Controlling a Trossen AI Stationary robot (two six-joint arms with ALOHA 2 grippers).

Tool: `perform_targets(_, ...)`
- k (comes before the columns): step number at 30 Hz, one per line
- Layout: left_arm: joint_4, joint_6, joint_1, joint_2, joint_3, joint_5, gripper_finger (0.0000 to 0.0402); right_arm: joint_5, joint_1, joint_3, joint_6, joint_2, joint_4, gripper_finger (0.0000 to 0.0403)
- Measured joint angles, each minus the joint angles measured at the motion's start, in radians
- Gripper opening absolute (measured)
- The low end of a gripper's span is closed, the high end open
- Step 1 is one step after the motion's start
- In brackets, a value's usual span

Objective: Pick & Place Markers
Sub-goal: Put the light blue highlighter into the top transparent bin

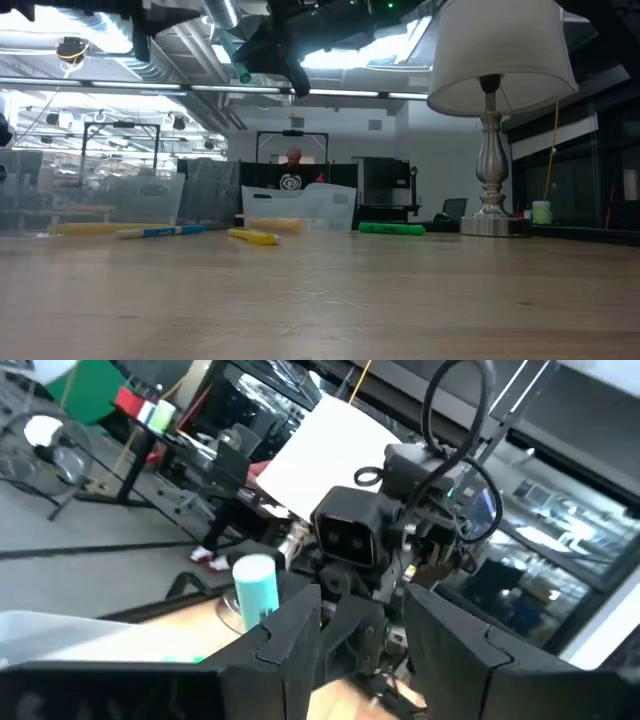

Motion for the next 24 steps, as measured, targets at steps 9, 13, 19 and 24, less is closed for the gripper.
perform_targets(9,0.007,-0.023,0.0,0.019,-0.03,0.031,0.0139,0.0,0.003,0.0,0.047,0.0,0.078,0.0062)
perform_targets(13,0.008,-0.04,0.0,0.038,-0.03,0.031,0.0139,-0.02,0.005,0.0,0.072,0.0,0.12,0.0062)
perform_targets(19,0.006,-0.052,0.0,0.086,-0.03,0.03,0.0139,-0.053,0.013,0.0,0.095,0.0,0.149,0.0062)
perform_targets(24,0.054,-0.026,0.0,0.128,-0.03,0.028,0.0139,-0.054,0.025,0.0,0.095,0.0,0.153,0.0062)
